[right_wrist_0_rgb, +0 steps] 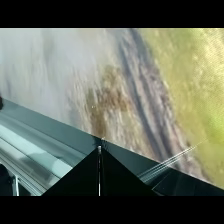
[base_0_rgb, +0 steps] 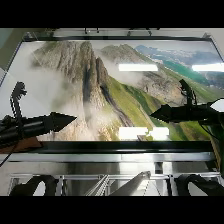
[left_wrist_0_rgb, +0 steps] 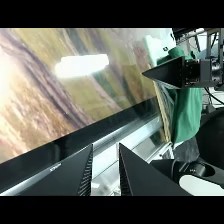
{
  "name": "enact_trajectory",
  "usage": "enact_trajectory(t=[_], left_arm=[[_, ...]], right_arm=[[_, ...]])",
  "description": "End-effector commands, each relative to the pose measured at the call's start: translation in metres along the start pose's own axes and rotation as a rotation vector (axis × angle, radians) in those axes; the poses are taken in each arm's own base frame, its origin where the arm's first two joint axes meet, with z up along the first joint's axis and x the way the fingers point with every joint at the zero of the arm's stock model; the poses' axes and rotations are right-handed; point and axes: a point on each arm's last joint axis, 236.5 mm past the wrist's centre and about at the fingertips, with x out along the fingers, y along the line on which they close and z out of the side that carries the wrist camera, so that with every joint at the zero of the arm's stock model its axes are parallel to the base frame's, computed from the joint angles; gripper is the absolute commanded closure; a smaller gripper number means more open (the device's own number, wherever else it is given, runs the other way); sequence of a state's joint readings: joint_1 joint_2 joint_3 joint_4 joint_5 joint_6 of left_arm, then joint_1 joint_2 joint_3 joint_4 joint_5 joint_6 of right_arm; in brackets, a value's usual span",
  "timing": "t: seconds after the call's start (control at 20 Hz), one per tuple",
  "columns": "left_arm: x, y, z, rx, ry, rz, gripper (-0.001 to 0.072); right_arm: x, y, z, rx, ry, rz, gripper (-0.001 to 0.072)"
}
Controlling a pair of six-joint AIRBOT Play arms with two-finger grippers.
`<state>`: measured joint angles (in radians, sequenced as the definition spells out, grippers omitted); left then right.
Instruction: Fold the shirts.
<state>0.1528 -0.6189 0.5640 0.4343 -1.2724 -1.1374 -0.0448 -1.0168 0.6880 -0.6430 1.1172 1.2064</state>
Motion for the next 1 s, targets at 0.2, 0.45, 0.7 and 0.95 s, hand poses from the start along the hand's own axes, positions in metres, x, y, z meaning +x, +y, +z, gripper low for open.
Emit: enact_trajectory(t=[0.2,0.45,0.7,0.95], left_arm=[[0.000,0.001,0.003,-0.001,-0.014,0.006,0.0583],[-0.093,0.065,0.067,-0.021,-0.192,0.465,0.0493],[-0.303,0.163,0.062,-0.266,-0.482,1.167,0.0360],[-0.356,0.239,0.016,-0.605,-0.516,1.198,0.0353]], right_arm=[[0.000,0.000,0.000,0.000,0.001,0.000,0.0687],[0.000,0.000,0.000,0.000,0.001,0.000,0.0687],[0.000,0.000,0.000,0.001,0.002,0.000,0.0687],[0.001,-0.002,0.000,0.007,0.002,-0.001,0.0687]])
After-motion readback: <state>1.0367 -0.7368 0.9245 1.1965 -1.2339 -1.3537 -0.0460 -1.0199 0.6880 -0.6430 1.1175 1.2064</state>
